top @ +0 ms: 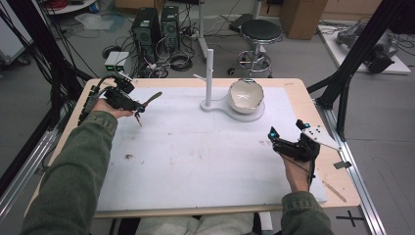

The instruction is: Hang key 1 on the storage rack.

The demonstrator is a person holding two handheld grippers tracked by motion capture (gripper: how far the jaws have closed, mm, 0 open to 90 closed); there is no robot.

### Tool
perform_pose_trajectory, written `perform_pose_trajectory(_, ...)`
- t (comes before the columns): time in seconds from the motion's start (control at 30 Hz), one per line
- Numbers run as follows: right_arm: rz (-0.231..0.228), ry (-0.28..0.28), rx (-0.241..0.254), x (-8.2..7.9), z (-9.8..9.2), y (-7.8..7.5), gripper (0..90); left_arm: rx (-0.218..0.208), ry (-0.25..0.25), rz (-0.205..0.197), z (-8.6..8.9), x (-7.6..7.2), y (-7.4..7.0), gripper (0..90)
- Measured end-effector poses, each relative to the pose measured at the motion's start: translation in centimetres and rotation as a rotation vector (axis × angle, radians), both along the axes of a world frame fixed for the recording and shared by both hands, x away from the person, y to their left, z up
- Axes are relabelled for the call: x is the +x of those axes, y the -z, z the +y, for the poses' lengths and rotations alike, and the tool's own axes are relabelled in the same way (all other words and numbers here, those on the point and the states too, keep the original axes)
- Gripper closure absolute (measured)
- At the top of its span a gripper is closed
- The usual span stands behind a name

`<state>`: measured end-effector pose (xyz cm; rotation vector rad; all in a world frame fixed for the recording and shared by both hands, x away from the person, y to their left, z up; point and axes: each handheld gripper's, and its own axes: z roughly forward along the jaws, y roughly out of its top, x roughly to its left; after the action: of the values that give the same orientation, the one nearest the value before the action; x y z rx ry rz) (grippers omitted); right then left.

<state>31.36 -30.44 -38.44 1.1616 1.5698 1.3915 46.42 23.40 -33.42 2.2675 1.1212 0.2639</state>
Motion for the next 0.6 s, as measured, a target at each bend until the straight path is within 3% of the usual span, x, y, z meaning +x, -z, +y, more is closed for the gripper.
perform_pose_trajectory(0.07,-0.002,0.0,-0.005,0.0,0.0,0.0,0.5,0.011,-0.005,0.001,0.0,0.1,-0.3,76.0)
perform_pose_trajectory(0.37,0.002,-0.001,-0.001,0.1,0.1,0.0,0.5,-0.008,-0.012,-0.023,-0.5,0.7,-2.3,76.0)
perform_pose_trajectory(0.6,-0.001,-0.002,-0.004,0.1,0.0,0.0,0.5,-0.013,-0.019,-0.04,-2.0,1.5,-3.8,76.0)
